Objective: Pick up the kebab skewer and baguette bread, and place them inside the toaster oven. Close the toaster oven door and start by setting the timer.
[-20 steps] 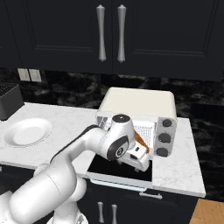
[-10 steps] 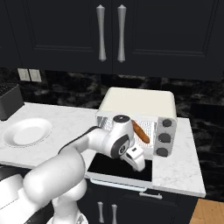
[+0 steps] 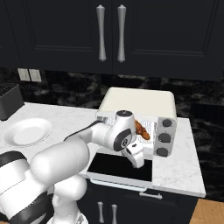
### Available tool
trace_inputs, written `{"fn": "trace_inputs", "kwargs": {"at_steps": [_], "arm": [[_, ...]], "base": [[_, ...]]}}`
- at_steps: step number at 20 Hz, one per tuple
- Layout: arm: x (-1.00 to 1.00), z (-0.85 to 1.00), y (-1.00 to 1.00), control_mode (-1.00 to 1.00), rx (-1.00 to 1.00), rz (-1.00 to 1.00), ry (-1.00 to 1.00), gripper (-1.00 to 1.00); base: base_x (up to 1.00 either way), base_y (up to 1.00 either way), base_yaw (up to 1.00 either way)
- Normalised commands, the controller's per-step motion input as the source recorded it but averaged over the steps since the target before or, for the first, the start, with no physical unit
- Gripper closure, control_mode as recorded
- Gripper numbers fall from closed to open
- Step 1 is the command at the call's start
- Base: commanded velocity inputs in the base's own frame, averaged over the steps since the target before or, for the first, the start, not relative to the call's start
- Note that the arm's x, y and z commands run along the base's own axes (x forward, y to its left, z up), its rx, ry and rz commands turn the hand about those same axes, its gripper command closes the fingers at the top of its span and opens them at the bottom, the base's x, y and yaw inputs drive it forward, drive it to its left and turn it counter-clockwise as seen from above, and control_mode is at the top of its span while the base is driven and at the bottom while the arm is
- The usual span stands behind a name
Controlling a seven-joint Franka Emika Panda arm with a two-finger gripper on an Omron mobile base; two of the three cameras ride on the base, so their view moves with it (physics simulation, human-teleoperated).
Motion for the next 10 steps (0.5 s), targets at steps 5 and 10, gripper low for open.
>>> {"fn": "trace_inputs", "kwargs": {"at_steps": [5,10], "arm": [[0.05,0.13,0.00,-1.00,0.00,0.00,0.04,-1.00],[0.30,0.05,0.05,-1.00,0.00,0.00,0.00,-1.00]], "base": [[0.00,0.00,0.00],[0.00,0.00,0.00]]}}
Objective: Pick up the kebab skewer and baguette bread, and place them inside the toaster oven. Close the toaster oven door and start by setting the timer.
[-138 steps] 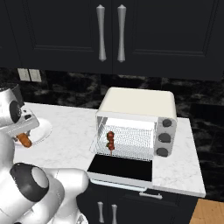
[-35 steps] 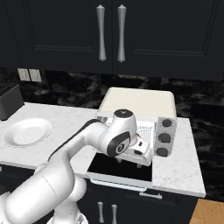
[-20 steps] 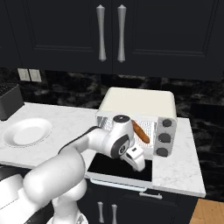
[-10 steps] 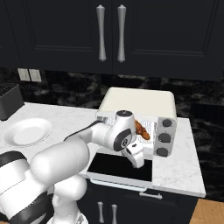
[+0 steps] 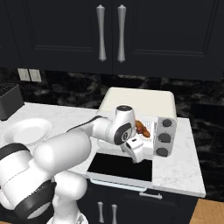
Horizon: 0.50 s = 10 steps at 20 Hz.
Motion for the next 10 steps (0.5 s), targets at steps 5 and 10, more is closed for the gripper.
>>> {"fn": "trace_inputs", "kwargs": {"at_steps": [5,10], "arm": [[0.39,-0.07,0.24,-1.00,0.00,0.00,-0.05,-1.00],[0.46,0.00,0.09,-1.00,0.00,0.00,-0.04,-1.00]], "base": [[0.00,0.00,0.00],[0.00,0.00,0.00]]}}
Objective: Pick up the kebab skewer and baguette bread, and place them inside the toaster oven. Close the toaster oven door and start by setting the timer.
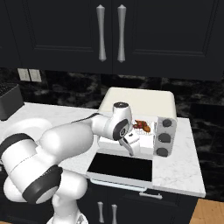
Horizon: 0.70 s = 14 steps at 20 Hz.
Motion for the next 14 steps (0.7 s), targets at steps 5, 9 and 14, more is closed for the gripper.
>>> {"fn": "trace_inputs", "kwargs": {"at_steps": [5,9,14], "arm": [[-0.14,0.02,0.00,-1.00,0.00,0.00,0.00,-1.00],[-0.85,0.22,0.00,-1.00,0.00,0.05,0.00,-1.00],[-0.91,0.49,0.00,-1.00,0.00,0.11,0.00,-1.00]], "base": [[0.00,0.00,0.00],[0.00,0.00,0.00],[0.00,0.00,0.00]]}}
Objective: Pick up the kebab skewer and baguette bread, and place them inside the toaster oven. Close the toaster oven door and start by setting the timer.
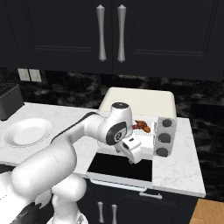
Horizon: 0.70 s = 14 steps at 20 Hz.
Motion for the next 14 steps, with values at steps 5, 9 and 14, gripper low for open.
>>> {"fn": "trace_inputs", "kwargs": {"at_steps": [5,9,14], "arm": [[-1.00,-0.21,-0.05,-1.00,0.01,0.30,0.00,-1.00],[-0.81,-0.17,-0.33,-1.00,0.04,0.45,0.00,-1.00],[-0.72,-0.37,-0.01,-1.00,0.00,0.35,0.01,-1.00]], "base": [[0.00,0.00,0.00],[0.00,0.00,0.00],[0.00,0.00,0.00]]}}
